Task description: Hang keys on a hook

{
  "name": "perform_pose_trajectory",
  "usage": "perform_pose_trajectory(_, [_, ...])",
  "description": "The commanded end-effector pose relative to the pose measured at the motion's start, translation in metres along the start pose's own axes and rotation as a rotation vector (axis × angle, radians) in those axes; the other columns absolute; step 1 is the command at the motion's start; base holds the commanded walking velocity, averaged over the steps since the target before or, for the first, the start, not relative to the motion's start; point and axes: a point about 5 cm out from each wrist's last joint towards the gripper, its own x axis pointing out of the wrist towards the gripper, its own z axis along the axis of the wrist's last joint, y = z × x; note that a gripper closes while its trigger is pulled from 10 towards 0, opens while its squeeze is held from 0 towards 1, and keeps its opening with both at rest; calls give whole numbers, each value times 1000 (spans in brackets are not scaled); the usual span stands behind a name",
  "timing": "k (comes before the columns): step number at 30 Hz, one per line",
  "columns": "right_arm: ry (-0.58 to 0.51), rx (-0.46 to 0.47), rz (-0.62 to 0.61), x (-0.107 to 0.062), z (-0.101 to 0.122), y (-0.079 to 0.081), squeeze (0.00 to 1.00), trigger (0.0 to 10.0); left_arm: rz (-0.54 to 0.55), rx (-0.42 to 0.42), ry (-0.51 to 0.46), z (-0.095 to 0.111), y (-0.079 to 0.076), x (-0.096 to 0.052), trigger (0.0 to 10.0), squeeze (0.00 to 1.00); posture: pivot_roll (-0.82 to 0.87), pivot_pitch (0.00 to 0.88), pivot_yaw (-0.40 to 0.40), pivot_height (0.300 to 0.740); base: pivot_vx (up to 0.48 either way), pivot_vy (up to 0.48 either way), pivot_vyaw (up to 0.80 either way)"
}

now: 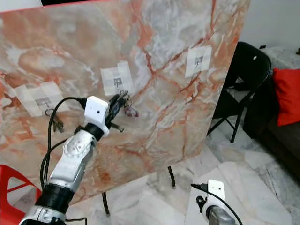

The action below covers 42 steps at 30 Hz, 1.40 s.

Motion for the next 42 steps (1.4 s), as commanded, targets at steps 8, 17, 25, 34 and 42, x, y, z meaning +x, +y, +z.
perform_pose_trajectory(8, [-2, 5, 3, 0, 3, 1, 0, 10000, 25, 28, -31, 12, 6, 1, 10000, 0, 52, 0, -8, 740, 0, 0, 0])
perform_pose_trajectory(17, [-1, 7, 2, 0, 3, 1, 0, 10000, 39, 35, -29, 14, 7, 6, 10000, 0, 50, 0, -5, 740, 0, 0, 0])
perform_pose_trajectory(25, [-2, 9, 2, 0, 2, 1, 0, 10000, 41, 34, -27, 14, 7, 9, 10000, 0, 48, 0, -4, 740, 0, 0, 0])
perform_pose_trajectory(34, [-1, 9, 0, 0, 2, 1, 0, 10000, 46, 30, -33, 14, 6, 15, 10000, 0, 43, 0, -1, 740, 0, 0, 0])
perform_pose_trajectory(42, [-1, 8, 0, 0, 2, 1, 0, 10000, 46, 30, -40, 16, 6, 19, 10000, 0, 44, 0, -1, 740, 0, 0, 0])
